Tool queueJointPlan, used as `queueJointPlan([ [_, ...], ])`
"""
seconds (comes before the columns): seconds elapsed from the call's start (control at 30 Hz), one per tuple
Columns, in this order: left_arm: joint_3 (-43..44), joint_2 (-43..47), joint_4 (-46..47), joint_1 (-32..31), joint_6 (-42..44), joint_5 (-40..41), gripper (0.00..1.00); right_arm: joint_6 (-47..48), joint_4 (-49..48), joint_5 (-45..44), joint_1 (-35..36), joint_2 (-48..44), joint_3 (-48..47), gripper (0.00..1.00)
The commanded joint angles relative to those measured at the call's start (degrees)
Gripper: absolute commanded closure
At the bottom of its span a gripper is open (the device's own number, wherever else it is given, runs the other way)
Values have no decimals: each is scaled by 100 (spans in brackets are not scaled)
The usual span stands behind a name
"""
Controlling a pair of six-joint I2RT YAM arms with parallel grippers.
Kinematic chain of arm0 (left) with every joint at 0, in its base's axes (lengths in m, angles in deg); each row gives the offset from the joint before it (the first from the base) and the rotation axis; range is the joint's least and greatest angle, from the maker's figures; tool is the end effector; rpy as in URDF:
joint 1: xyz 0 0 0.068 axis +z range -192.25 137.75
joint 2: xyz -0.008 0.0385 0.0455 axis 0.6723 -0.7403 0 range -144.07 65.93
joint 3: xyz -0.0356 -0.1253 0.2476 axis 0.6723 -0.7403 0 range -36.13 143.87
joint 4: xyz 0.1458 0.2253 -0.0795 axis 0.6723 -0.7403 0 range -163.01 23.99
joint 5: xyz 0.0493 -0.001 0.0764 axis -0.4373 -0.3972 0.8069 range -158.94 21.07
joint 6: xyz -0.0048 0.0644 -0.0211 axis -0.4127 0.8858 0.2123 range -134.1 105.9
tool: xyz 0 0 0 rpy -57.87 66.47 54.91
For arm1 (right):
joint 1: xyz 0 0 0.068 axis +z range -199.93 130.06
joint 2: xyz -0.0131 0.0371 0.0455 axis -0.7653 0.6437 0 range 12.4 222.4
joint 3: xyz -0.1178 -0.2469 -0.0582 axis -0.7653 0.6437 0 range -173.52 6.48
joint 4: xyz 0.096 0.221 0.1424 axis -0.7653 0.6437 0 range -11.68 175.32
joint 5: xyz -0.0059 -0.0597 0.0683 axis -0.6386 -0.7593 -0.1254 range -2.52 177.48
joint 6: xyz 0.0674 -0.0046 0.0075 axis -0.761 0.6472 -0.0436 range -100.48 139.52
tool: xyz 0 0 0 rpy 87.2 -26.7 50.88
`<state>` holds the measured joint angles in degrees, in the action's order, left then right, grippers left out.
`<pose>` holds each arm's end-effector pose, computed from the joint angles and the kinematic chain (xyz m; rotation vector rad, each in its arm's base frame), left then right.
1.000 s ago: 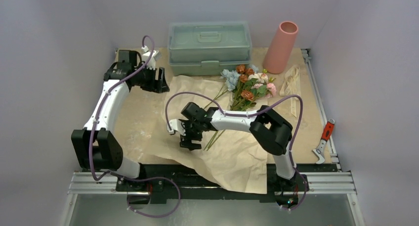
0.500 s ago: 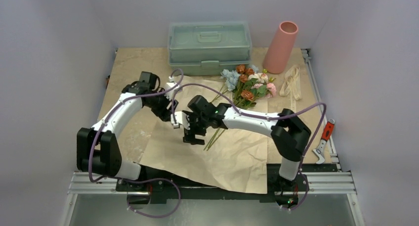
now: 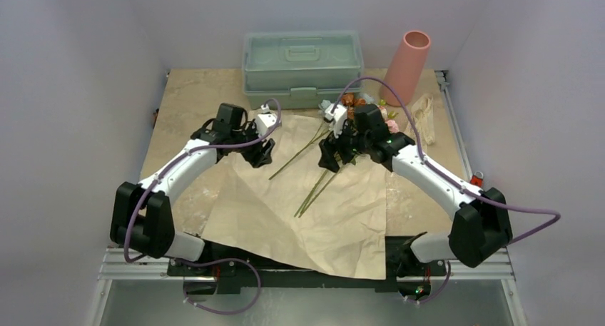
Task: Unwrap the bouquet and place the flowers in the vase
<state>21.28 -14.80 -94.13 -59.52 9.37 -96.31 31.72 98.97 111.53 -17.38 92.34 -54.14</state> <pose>0.2975 -0.1188 0.2356 1.0255 2.1750 -0.5374 0.2721 0.2002 0.2700 -1.0728 2.0131 0.6630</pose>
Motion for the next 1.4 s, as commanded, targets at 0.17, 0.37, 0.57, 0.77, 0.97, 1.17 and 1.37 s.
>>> queueJointPlan([
  [0.17, 630, -868, 1841, -1451, -1555, 132, 50, -2037, -127, 70, -1269, -601, 359, 22],
  [0.37, 1067, -1805, 2616, -2520, -2290, 868, 49, -2376, 64, 312, -2073, -501, 507, 24],
  [0.57, 1689, -2639, 2670, -2825, -3042, 2066, 58, -2310, 239, 428, -2364, -540, 412, 23],
  [0.77, 2235, -3203, 2514, -2930, -3101, 2264, 61, -2204, 295, 469, -2438, -610, 355, 23],
  [0.97, 2642, -3697, 2388, -2940, -3185, 2135, 64, -2021, 446, 491, -2527, -560, 189, 22],
  [1.17, 2853, -3934, 2275, -2937, -3303, 2114, 74, -1913, 499, 628, -2630, -498, 160, 22],
  [1.37, 3062, -3739, 2123, -2902, -3456, 2118, 93, -1679, 678, 959, -2658, -440, 53, 22],
])
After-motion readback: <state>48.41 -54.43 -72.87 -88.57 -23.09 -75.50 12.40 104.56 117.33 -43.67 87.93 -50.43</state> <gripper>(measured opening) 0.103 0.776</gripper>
